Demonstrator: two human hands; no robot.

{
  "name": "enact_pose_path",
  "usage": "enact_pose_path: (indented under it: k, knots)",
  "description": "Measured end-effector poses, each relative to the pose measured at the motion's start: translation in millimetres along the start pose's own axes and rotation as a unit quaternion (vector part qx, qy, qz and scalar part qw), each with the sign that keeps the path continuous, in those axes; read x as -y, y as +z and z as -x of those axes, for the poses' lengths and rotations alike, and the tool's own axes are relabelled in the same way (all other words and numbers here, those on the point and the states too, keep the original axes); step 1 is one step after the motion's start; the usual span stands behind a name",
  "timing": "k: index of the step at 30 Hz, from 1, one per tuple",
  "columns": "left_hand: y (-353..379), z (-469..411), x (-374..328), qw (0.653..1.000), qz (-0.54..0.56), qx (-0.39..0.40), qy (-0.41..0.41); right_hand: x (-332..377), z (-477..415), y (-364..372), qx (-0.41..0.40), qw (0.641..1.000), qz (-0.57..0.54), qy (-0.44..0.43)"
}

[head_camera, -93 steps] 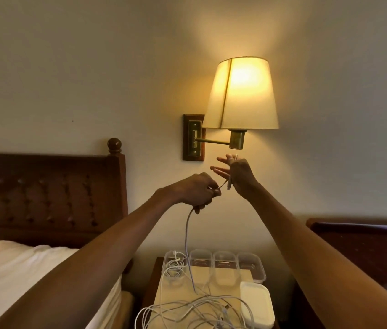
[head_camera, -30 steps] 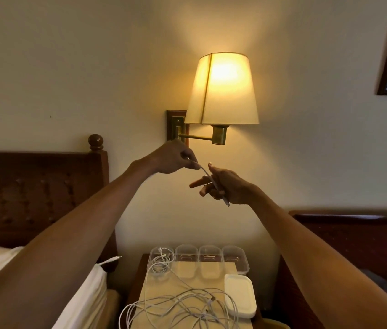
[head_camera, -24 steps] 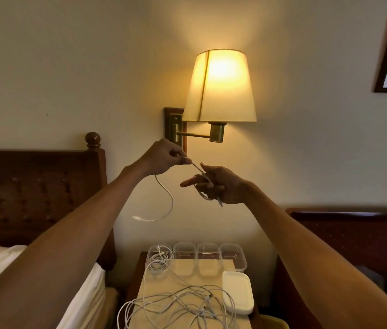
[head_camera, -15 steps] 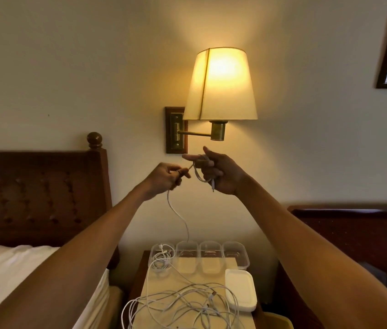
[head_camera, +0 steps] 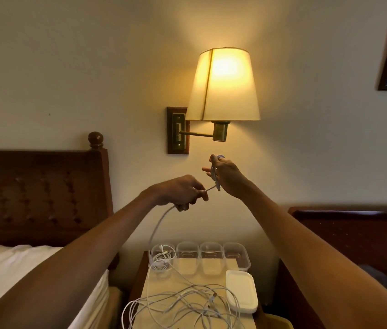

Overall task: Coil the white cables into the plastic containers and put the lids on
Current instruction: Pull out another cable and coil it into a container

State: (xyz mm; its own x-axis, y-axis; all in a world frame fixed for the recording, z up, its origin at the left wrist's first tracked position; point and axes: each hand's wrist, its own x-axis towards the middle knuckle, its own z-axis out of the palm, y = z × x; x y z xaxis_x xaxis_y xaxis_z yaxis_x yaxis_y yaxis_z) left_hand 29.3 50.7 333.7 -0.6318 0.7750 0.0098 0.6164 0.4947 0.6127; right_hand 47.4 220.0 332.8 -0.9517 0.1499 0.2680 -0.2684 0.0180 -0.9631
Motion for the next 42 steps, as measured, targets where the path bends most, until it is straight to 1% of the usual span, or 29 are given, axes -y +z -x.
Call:
enact_pose_path:
  k: [3,5,7,8,11,13,15,19,22,24,26,31,34,36,37,39,40,42]
  knots:
    - [-18.3,6.0,-6.0,0.998,-0.066,0.007,0.014,-8.1,7.4,-0.1,0.015,0.993,0.117,0.02]
    - [-31.1,8.9,-8.0,0.994,-0.102,0.005,0.033,-14.0,12.3,-1.6,0.073,0.983,0.161,0.049]
    - [-42.4,10.2,-8.0,0.99,-0.131,-0.014,0.054,-20.2,15.8,-1.8,0.143,0.973,0.165,0.073]
    - [-47.1,10.3,-8.1,0.987,-0.144,-0.028,0.062,-23.0,16.7,-1.2,0.164,0.969,0.163,0.084]
    - [-57.6,9.2,-8.2,0.981,-0.158,-0.072,0.084,-25.5,21.5,2.5,0.194,0.963,0.133,0.13]
    - [-61.7,7.4,-6.3,0.978,-0.157,-0.101,0.095,-22.8,24.4,3.9,0.228,0.956,0.094,0.16]
    - [-64.1,4.2,-0.4,0.975,-0.147,-0.129,0.106,-18.4,27.0,3.9,0.25,0.952,0.048,0.171]
    - [-64.9,-4.3,19.2,0.96,-0.114,-0.226,0.121,-10.9,31.1,0.3,0.258,0.943,-0.044,0.204]
    - [-60.4,-8.1,36.2,0.944,-0.11,-0.286,0.119,-9.6,31.9,-5.4,0.271,0.933,-0.119,0.203]
    - [-56.4,-7.9,47.4,0.943,-0.107,-0.295,0.106,-8.9,31.4,-9.0,0.27,0.929,-0.159,0.195]
    - [-52.7,-7.5,60.6,0.948,-0.113,-0.288,0.074,-7.5,31.5,-11.1,0.265,0.928,-0.181,0.188]
    - [-47.5,-5.0,86.2,0.941,-0.175,-0.288,-0.018,-4.6,29.3,-14.5,0.215,0.947,-0.183,0.157]
    - [-43.1,-6.5,90.4,0.937,-0.205,-0.27,-0.088,-3.5,28.3,-13.7,0.197,0.95,-0.196,0.141]
    - [-37.7,-10.3,87.9,0.944,-0.167,-0.262,-0.112,-3.3,27.8,-12.3,0.194,0.947,-0.217,0.135]
    - [-34.4,-11.9,84.5,0.952,-0.109,-0.263,-0.113,-3.5,27.6,-11.5,0.198,0.943,-0.231,0.133]
    - [-27.5,-13.0,72.1,0.958,0.062,-0.259,-0.102,-4.8,27.3,-10.8,0.213,0.933,-0.261,0.129]
    - [-24.3,-12.7,64.6,0.951,0.152,-0.251,-0.092,-5.9,27.5,-10.9,0.221,0.927,-0.274,0.128]
    - [-18.8,-12.7,50.7,0.923,0.3,-0.232,-0.061,-8.6,28.1,-11.3,0.231,0.918,-0.296,0.129]
